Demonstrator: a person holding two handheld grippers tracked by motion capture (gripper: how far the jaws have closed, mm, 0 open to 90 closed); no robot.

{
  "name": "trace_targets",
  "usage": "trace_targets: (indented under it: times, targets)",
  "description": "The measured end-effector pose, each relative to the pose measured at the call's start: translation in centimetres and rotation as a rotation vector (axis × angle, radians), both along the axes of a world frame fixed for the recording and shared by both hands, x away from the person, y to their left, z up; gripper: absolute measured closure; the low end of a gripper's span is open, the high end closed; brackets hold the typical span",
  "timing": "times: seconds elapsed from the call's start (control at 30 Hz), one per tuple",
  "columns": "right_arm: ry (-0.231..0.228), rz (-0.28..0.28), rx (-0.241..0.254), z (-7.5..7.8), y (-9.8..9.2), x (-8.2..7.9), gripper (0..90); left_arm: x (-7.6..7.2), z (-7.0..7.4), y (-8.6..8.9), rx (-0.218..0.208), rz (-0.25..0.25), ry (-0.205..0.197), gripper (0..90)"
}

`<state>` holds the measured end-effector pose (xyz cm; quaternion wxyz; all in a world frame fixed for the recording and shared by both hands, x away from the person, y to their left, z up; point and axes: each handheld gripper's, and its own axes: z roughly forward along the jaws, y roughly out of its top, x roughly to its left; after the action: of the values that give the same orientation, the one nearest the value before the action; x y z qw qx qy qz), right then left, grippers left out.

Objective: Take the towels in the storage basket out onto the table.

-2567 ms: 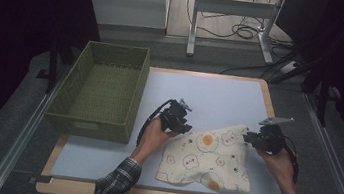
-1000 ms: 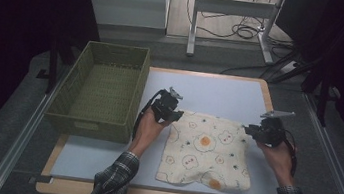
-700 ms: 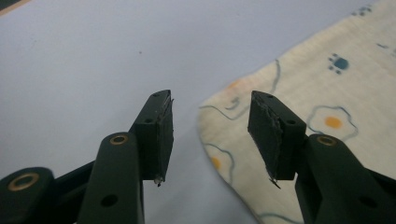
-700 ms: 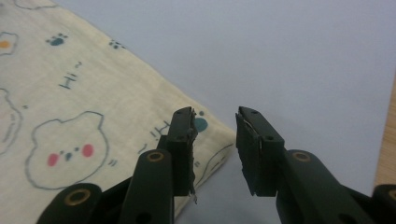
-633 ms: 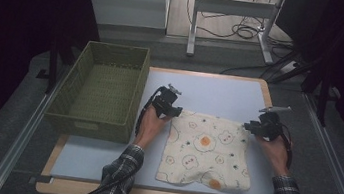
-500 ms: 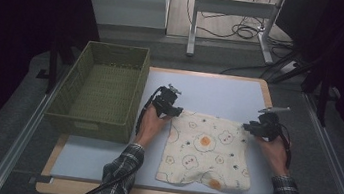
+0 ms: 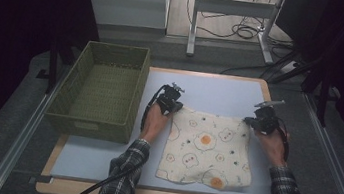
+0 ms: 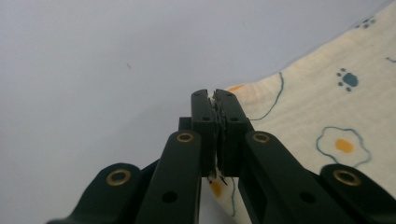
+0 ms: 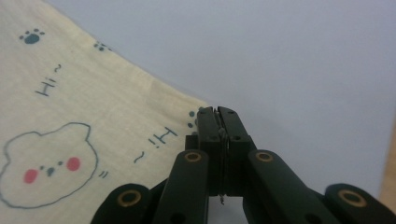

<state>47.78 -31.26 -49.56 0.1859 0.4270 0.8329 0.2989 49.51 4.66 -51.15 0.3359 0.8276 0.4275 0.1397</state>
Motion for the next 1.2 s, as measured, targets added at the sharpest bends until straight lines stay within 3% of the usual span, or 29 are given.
trace_targets:
  times: [0.13, 0.23, 0.5, 0.77, 0.93, 1.2]
  targets:
    - [-0.040, -0.021, 0.012, 1.4, 0.1, 1.5, 88.9, 1.1, 1.0, 0.1, -0.003, 0.021, -0.032, 87.4]
    - [-0.051, -0.028, 0.026, 2.1, 0.4, 2.1, 88.8, 1.2, 1.2, 0.2, -0.006, 0.001, -0.027, 86.7]
    - [-0.050, 0.003, 0.061, 2.9, 0.1, 0.7, 88.8, -0.1, 1.4, 1.1, -0.010, -0.029, -0.019, 86.4]
    - [-0.038, 0.047, 0.110, 3.7, -0.8, -2.6, 88.8, -3.7, 2.3, 1.7, -0.022, -0.060, -0.066, 86.7]
    - [-0.030, 0.082, 0.116, 3.6, -1.2, -5.6, 88.8, -6.2, 2.1, 2.0, -0.059, -0.071, -0.078, 86.6]
    - [-0.017, 0.127, 0.124, 3.3, -1.6, -10.7, 88.7, -10.3, 1.8, 2.3, -0.072, -0.122, -0.105, 86.5]
